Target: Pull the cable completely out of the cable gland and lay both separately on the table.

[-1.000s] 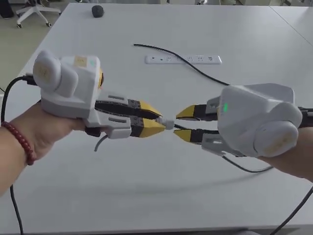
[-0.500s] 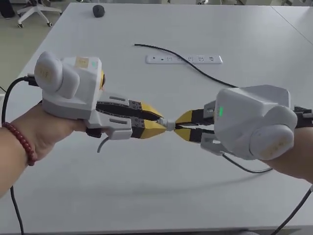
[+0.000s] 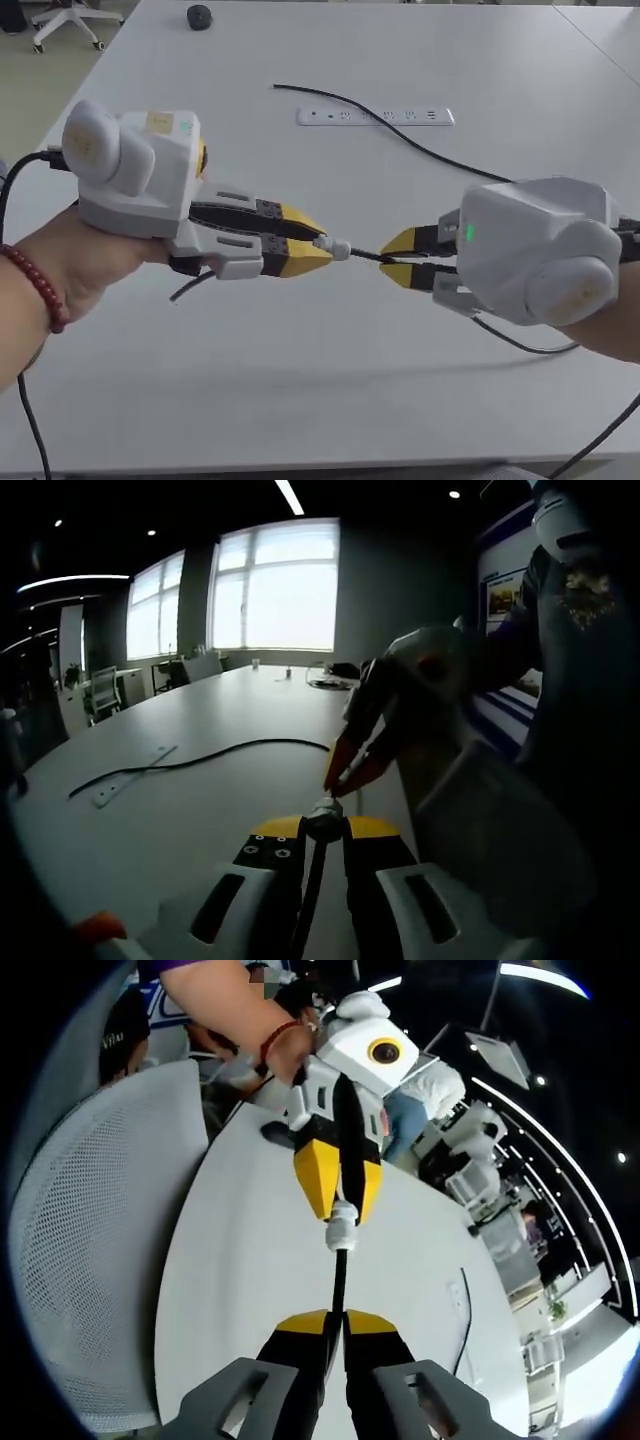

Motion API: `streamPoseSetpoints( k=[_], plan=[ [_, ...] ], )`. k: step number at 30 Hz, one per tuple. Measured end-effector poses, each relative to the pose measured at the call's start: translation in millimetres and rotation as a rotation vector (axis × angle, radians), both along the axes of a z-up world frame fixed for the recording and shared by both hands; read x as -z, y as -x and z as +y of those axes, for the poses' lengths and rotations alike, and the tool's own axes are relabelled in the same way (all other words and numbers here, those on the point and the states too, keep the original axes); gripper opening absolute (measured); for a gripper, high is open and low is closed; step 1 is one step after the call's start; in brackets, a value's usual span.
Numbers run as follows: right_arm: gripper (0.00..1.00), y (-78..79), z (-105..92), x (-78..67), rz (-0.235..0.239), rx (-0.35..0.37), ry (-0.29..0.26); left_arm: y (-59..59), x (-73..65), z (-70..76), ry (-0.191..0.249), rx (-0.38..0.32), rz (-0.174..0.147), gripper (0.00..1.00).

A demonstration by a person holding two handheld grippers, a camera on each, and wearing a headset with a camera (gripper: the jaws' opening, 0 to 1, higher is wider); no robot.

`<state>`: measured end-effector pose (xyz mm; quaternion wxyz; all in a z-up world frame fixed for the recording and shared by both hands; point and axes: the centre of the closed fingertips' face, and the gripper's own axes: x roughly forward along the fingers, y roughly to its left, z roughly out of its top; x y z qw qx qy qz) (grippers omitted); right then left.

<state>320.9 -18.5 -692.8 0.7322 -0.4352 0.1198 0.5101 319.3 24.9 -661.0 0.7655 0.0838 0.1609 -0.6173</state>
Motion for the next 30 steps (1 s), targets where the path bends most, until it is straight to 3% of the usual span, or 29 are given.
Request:
streamPoseSetpoints(
  k=[7, 30],
  plan=[
    [0.00, -1.3, -24.7, 26.8, 0.044, 0.047, 0.058, -0.5, 2.4, 3.5, -0.017, -0.001, -0.014, 0.15],
    [0.00, -9.9, -62.8, 66.1, 0.115, 0.132, 0.120, -2.2, 0.9, 10.4, -0.020, -0.009, -0.019, 0.15]
  ],
)
